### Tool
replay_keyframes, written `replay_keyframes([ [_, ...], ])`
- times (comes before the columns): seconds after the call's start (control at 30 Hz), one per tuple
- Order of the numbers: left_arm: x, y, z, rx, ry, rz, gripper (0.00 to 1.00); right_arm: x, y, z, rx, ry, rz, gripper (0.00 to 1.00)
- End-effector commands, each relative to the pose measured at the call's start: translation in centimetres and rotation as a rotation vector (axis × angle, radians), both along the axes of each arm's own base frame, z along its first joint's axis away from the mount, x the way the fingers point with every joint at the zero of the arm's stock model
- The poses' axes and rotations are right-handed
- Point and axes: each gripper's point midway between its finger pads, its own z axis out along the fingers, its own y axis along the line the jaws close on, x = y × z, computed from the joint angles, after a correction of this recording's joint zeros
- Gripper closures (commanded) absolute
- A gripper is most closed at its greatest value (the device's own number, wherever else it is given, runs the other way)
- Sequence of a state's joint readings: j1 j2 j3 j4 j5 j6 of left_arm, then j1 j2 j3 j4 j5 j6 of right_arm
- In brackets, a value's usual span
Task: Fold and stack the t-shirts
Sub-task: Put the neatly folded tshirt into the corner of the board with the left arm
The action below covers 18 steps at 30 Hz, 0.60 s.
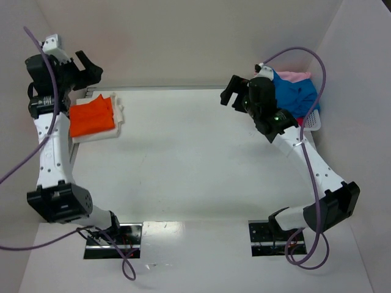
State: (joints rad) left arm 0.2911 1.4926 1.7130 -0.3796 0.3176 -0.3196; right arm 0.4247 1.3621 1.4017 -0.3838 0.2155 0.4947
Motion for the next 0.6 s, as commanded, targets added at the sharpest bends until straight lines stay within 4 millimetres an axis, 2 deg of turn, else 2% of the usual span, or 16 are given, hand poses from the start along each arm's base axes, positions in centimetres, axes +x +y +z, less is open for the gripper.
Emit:
replay_keyframes([
  [0.0,-3.3,-2.5,-5.2,0.002,0.163,-0.068,0.02,1.8,-4.7,2.6,-0.126,-0.06,-0.164,0.0],
  [0.03,-4.0,-1.8,-5.8,0.037,0.184,-0.01,0.02,2.1,-5.7,2.2,-0.155,-0.043,-0.201,0.0],
  [0.1,-6.2,-2.1,-7.6,0.086,0.254,0.039,0.02,2.5,-8.2,1.2,-0.225,-0.02,-0.305,0.0],
  [0.13,-7.1,-1.5,-8.1,0.114,0.278,0.097,0.02,2.5,-9.1,0.5,-0.245,0.004,-0.332,0.0],
  [0.17,-7.8,-1.7,-8.5,0.124,0.29,0.109,0.01,2.7,-10.9,0.0,-0.251,0.02,-0.374,0.0],
  [0.2,-8.8,-2.4,-8.1,0.119,0.278,0.109,0.01,2.6,-11.8,-1.2,-0.262,0.053,-0.384,0.0],
  [0.23,-9.5,-2.9,-9.1,0.118,0.296,0.099,0.01,2.6,-12.7,-1.9,-0.269,0.071,-0.401,0.0],
  [0.27,-10.1,-3.5,-8.7,0.107,0.273,0.086,0.01,2.6,-14.2,-2.7,-0.269,0.091,-0.425,0.0],
  [0.33,-10.3,-5.0,-9.1,0.105,0.27,0.039,0.01,2.1,-15.3,-5.1,-0.265,0.148,-0.413,0.0],
  [0.37,-10.5,-5.8,-8.7,0.09,0.258,0.013,0.01,1.9,-16.1,-5.4,-0.263,0.151,-0.43,0.0],
  [0.4,-10.6,-6.4,-9.1,0.076,0.266,-0.009,0.01,1.6,-17.4,-6.6,-0.27,0.18,-0.458,0.0],
  [0.47,-10.0,-8.3,-9.3,0.053,0.264,-0.078,0.01,1.1,-18.2,-7.3,-0.244,0.197,-0.46,0.0],
  [0.5,-9.9,-9.0,-9.1,0.044,0.255,-0.101,0.01,0.5,-18.7,-6.9,-0.223,0.188,-0.458,0.0],
  [0.57,-9.4,-10.8,-10.0,0.04,0.267,-0.16,0.01,0.0,-18.1,-6.2,-0.197,0.16,-0.426,0.0],
])
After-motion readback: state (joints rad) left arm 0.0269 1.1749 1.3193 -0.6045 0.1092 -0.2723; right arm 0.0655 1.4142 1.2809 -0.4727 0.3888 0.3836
